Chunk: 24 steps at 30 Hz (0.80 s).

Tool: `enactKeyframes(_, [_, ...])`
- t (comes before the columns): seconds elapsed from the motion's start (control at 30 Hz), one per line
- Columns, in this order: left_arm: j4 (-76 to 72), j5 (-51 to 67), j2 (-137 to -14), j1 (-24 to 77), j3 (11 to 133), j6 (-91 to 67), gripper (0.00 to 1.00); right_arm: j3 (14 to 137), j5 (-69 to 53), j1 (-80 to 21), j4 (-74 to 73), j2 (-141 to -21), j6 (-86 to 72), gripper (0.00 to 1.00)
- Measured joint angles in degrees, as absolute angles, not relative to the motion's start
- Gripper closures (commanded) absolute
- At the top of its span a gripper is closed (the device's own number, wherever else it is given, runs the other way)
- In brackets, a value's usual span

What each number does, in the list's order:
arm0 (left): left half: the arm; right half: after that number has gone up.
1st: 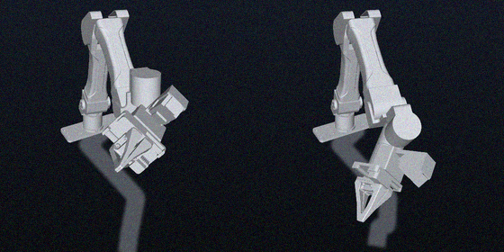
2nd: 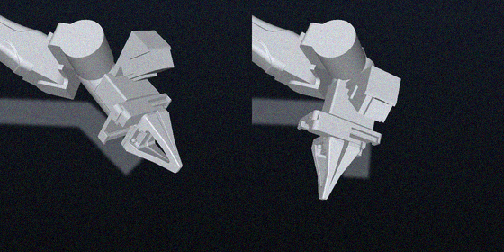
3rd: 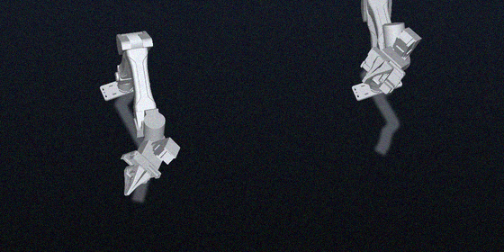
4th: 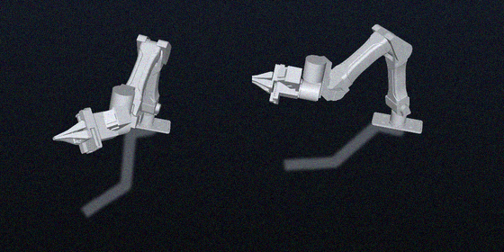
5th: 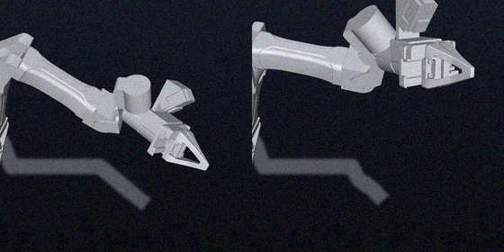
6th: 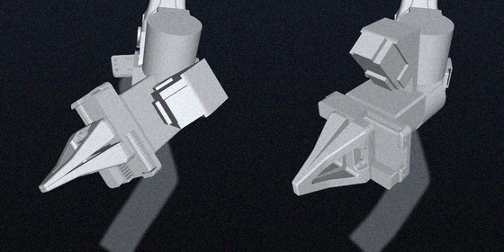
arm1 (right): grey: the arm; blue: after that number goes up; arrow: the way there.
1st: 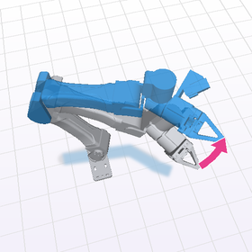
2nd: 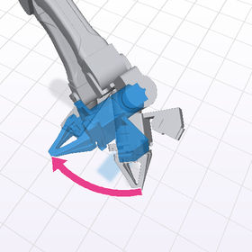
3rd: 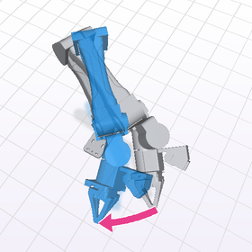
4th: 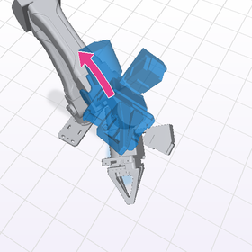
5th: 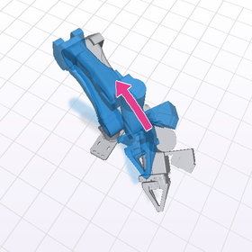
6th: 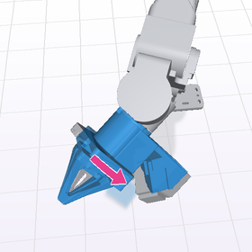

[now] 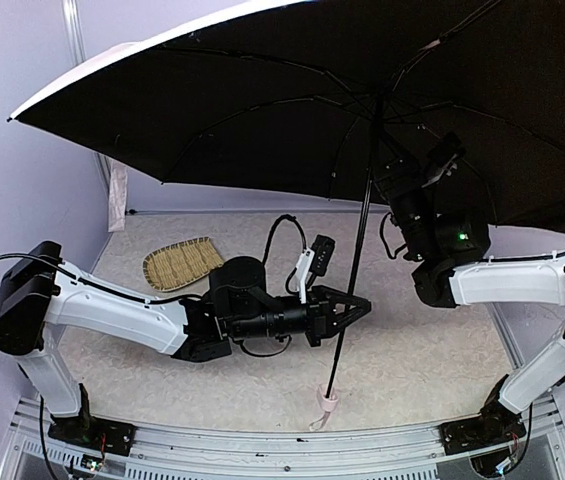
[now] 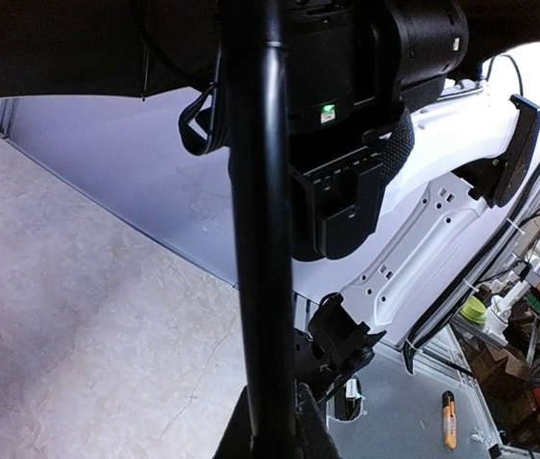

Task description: Put away the umbrella

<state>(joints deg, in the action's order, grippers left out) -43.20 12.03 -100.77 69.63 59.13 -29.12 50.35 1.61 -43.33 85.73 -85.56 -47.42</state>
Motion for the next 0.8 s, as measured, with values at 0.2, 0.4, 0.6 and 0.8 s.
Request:
enactKeyframes(0.2, [-43.24, 12.1, -100.77, 69.63, 59.13, -29.04, 1.0, 50.35, 0.91, -42.96, 86.08, -85.54, -47.62, 0.6])
enactKeyframes(0.4, [-43.2, 12.03, -100.77, 69.63, 59.13, -29.19, 1.0, 50.35, 0.1, -42.39, 86.48, -85.52, -48.18, 0.93])
enactKeyframes(0.6, [-43.11, 11.6, -100.77, 69.43, 59.13, -29.1, 1.0, 50.39, -1.39, -41.63, 86.46, -85.38, -51.03, 1.0])
enactKeyframes(0.8, [-43.11, 11.55, -100.77, 69.45, 59.16, -29.08, 1.0, 50.39, -2.39, -41.32, 86.17, -85.38, -51.68, 0.93])
